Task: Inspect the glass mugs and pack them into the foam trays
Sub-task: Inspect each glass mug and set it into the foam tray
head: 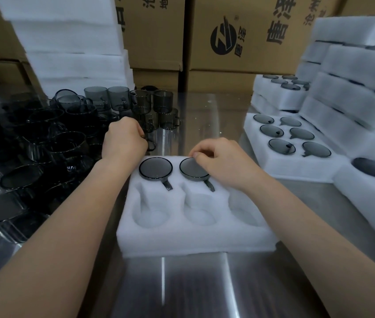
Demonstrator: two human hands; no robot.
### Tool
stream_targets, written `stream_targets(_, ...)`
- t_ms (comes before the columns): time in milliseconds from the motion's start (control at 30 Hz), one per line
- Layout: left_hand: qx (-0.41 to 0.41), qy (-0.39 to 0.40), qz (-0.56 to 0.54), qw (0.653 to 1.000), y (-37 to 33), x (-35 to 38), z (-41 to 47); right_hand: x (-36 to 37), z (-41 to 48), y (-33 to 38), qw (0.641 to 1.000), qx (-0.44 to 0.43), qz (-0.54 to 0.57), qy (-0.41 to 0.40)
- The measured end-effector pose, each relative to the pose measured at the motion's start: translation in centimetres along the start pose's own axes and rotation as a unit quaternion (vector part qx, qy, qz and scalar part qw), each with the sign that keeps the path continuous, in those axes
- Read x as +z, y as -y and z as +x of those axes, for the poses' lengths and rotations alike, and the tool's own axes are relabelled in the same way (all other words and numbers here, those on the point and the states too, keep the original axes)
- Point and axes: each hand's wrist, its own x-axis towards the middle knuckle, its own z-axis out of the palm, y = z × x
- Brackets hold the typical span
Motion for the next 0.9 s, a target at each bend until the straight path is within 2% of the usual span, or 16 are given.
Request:
stream_targets(300,0.009,0.006,-0.018,1.000,0.0,-0.3,0.0,0.1,0.3,-0.4,1.000,-0.004,-0.007,0.000)
stream_targets(400,0.069,0.001,-0.048,0.996,-0.2,-0.7,-0.3,0.2,0.5,-0.6,1.000,-0.008,0.009,-0.026)
stream_targets(467,0.135,-0.009,-0.072,0.988,-0.5,-1.0,-0.8,0.1,0.7,-0.5,0.995,-0.003,0.070,-0.072)
stream_targets(567,0.234,-0.009,-0.117,0.965,-1.6,-1.6,-1.9,-0.3,0.9,-0.5,0.962,0.027,0.236,-0.132)
stream_targets(700,0.315,0.033,-0.180,0.931,-3.4,-2.1,-3.5,-0.8,0.9,-0.5,0.896,0.012,0.437,-0.078)
stream_targets(767,0.303,0.053,-0.226,0.924,-4.1,-2.0,-4.1,-0.9,0.8,-0.6,0.863,-0.008,0.503,-0.047)
stream_targets(900,0.207,0.071,-0.334,0.917,-4.4,-1.8,-5.0,-1.0,0.8,-0.7,0.848,-0.013,0.529,-0.045)
